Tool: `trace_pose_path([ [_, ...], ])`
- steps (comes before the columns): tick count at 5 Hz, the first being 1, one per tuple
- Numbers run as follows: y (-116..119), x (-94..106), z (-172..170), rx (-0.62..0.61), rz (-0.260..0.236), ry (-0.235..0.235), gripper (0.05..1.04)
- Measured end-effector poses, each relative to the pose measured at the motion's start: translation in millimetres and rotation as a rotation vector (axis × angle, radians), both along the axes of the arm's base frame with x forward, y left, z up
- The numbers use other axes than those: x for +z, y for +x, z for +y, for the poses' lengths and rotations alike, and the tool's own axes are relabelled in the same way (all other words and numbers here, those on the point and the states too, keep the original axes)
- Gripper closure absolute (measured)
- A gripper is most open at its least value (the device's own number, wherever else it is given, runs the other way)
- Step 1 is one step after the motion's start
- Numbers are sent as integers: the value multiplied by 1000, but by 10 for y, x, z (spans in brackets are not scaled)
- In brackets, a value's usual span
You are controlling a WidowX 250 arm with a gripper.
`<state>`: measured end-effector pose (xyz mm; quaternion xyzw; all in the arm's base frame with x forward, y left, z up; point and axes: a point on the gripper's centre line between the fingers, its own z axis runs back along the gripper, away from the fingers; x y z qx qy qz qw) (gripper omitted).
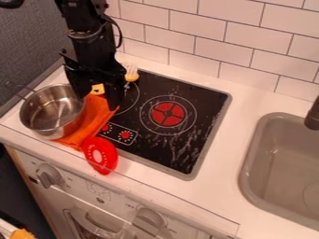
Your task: Put the yellow brush on the top right edge of the cooker
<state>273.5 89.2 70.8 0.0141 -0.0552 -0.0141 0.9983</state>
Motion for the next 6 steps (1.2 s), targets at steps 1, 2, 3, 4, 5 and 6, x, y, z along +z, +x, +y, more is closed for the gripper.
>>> trace_pose_path([
  [1, -23, -81, -7, -1, 27, -11, 83],
  [2, 11, -80, -51, -27, 3, -38, 83],
  [3, 64, -51, 24, -29, -11, -45, 83],
  [4, 316, -94, 160, -88, -3, -79, 83],
  [5, 627, -163, 374, -138, -10, -79, 83],
  [6, 882, -342, 522, -171, -3, -62, 83],
])
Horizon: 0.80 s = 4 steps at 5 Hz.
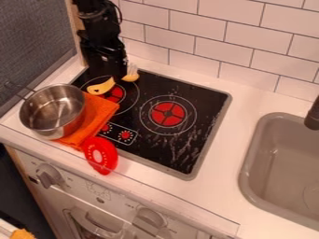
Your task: Put the yellow brush on the top right edge of the cooker
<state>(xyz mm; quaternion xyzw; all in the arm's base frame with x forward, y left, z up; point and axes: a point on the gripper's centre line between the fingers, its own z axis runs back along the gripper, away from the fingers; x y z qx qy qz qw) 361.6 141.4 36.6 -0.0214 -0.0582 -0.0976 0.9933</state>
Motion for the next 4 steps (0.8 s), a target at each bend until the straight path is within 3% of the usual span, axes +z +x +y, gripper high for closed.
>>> trace_pose_path([
  [1, 110, -198, 46, -45, 54, 37, 83],
  [2, 204, -277, 44, -61, 65, 58, 83],
  [3, 234, -309, 40, -60, 72, 70, 158],
  [4, 219, -328, 45, -58, 82, 77, 405],
])
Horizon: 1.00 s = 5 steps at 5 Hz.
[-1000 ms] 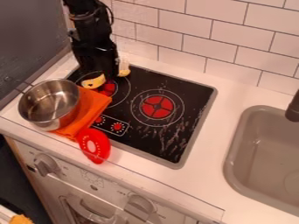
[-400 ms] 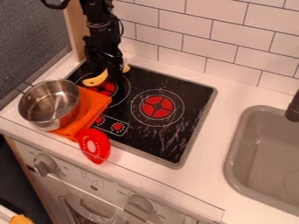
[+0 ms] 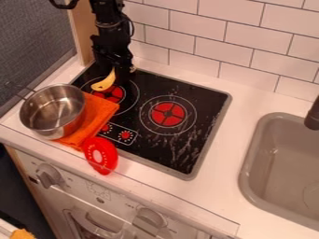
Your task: Put the yellow brush on the top right edge of the cooker
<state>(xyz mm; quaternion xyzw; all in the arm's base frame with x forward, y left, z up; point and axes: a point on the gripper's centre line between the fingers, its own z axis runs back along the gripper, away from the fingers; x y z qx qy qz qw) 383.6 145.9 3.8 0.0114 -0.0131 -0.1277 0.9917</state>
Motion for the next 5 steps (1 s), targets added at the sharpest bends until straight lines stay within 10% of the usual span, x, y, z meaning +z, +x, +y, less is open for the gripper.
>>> trace_pose_path([
  [1, -5, 23, -80, 4, -16, 2, 681],
  [5, 136, 316, -1290, 80, -60, -92, 747],
])
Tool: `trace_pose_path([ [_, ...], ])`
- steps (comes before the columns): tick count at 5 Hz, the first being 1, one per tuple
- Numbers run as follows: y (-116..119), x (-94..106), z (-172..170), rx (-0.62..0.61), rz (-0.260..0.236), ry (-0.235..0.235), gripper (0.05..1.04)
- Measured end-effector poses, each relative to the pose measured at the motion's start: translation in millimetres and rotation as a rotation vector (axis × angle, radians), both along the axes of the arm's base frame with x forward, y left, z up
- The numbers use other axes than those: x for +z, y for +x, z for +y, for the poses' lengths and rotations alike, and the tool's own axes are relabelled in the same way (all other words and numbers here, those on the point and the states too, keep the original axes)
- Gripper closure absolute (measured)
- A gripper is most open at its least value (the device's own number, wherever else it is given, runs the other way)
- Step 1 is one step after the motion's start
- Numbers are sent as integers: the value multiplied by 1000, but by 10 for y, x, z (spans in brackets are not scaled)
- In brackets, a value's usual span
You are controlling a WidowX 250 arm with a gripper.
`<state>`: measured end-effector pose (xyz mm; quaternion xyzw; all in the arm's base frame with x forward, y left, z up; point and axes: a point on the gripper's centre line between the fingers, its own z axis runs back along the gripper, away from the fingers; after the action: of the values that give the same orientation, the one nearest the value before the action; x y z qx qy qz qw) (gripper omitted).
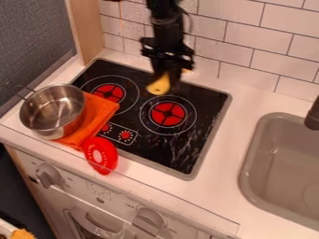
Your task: Put the yellow brush on the top right edge of the cooker
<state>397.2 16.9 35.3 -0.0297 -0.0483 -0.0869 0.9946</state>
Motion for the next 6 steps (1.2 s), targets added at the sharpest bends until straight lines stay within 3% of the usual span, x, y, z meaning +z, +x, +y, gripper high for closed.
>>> trace_pose_path([
  [2, -53, -139, -339, -25, -12, 91, 747],
  [3, -63, -161, -359, -22, -16, 92, 676],
  [4, -102, -167, -372, -31, -14, 83, 347],
  [5, -83, 152, -326, -56, -87, 54, 102],
  [6, -201, 404, -225, -40, -130, 32, 76],
])
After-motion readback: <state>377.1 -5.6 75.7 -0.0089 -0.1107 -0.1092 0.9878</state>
